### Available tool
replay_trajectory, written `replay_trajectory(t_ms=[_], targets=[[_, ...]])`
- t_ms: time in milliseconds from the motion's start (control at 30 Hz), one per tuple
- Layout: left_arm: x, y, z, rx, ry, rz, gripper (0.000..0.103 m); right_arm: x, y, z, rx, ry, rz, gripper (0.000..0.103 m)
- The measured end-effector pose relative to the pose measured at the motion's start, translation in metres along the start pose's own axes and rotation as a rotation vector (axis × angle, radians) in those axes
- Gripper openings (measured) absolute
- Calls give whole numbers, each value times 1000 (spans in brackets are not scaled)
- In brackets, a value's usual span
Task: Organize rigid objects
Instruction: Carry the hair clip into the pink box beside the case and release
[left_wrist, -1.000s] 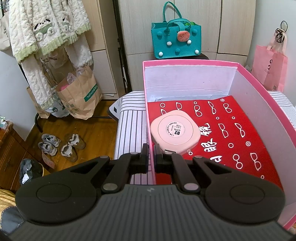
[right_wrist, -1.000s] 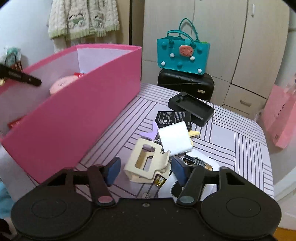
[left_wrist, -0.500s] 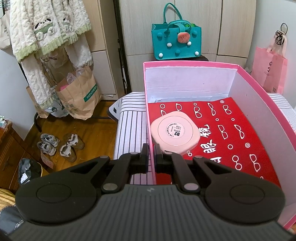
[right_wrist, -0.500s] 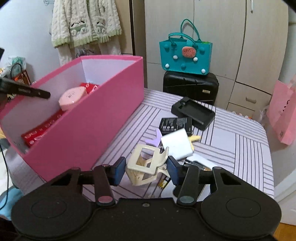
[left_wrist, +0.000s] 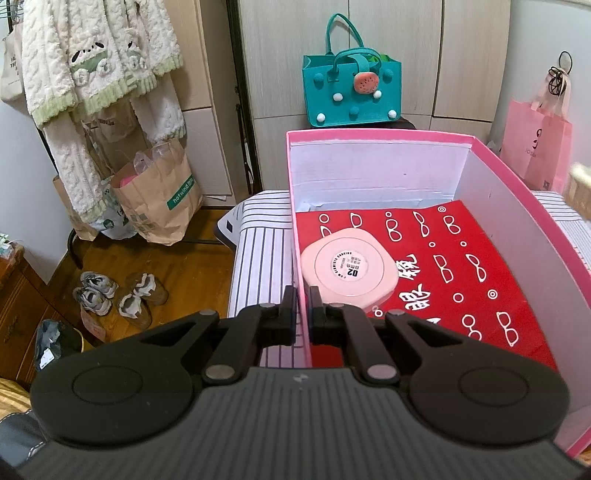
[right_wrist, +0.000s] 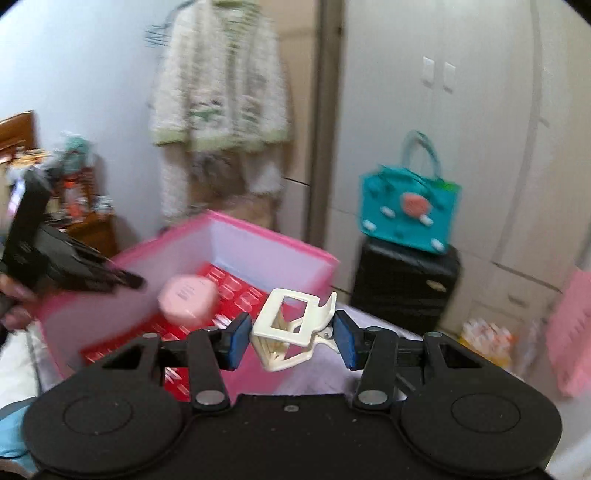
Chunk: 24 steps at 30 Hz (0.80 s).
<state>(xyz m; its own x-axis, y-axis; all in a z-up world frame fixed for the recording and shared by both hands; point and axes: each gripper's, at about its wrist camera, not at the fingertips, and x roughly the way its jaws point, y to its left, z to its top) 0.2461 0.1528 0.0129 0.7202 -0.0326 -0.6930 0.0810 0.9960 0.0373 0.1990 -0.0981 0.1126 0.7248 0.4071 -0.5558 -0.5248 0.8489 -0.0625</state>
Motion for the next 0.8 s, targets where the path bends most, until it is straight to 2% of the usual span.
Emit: replay_trajectory(t_ms=[100,167,300,400,600,800], targets=[[0,0,0,7,3,0,5,20,8,24,-43,7,18,54],[0,2,0,6,4,-1,5,40,12,37,-47,51,59,54],[1,4,0,-5,3,-6,5,94,19,56,11,197,133,54],[1,5,-1,-15,2,-10,5,130,23,58,64,305,166,54],[1,5,-1,-16,1,-11,5,179,29,60,71,399,142,54],[1,5,-2,-19,0,-14,6,199,32,56,97,438,150,54]])
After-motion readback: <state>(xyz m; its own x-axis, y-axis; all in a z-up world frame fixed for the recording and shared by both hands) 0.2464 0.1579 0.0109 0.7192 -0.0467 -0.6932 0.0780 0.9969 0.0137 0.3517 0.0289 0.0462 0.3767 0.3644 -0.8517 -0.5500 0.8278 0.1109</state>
